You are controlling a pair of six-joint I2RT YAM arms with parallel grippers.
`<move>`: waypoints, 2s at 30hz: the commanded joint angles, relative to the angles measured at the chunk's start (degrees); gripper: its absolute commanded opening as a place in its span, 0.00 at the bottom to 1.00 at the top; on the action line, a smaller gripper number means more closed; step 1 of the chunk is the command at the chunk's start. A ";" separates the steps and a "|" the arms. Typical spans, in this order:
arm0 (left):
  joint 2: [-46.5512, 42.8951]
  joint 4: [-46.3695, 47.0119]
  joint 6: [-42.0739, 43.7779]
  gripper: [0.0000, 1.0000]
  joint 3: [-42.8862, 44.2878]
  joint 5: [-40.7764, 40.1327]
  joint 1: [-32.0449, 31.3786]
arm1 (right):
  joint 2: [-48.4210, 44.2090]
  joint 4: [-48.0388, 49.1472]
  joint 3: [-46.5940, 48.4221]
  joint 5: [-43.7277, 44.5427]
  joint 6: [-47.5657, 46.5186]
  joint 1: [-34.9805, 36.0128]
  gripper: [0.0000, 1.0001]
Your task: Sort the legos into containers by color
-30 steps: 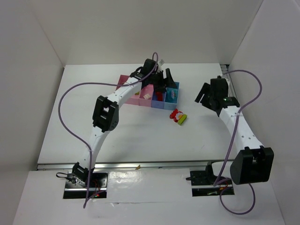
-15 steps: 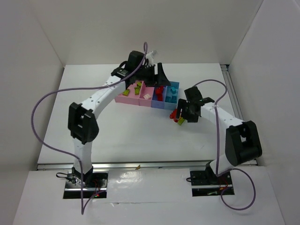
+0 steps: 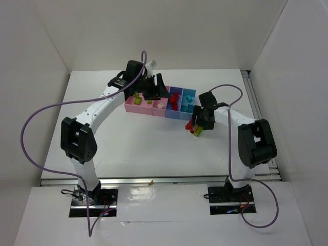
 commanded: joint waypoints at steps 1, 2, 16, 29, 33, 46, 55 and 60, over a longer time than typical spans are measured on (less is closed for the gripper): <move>-1.41 0.57 1.58 0.75 0.27 -0.30 -0.16 | -0.71 3.60 -1.13 -2.11 -1.24 -0.23 0.72; -1.41 0.57 1.58 0.75 0.27 0.57 -0.16 | -0.71 4.12 -1.14 -2.72 -1.85 -0.23 0.71; -0.09 0.57 1.58 0.72 -0.17 2.60 -0.16 | 0.52 -0.34 -0.61 -4.48 -7.92 8.55 0.53; 1.48 -2.84 5.53 0.71 -5.27 3.92 -0.16 | -1.06 -1.67 0.70 -8.61 -10.91 14.45 0.50; 2.81 -6.99 8.52 0.75 -6.67 5.15 -0.69 | -2.12 -2.37 2.45 -5.90 -6.43 12.96 0.70; 12.73 -0.84 12.83 0.80 -5.89 -0.29 -8.34 | -16.79 -2.11 -4.22 7.37 6.85 7.16 0.69; 15.29 5.57 9.50 0.76 -6.94 -7.41 -10.27 | -19.08 -5.90 -9.48 2.82 10.97 0.48 0.50; 16.60 7.16 9.49 0.75 -6.33 -10.31 -11.33 | -18.03 -1.59 -10.81 -4.03 12.99 -0.76 0.47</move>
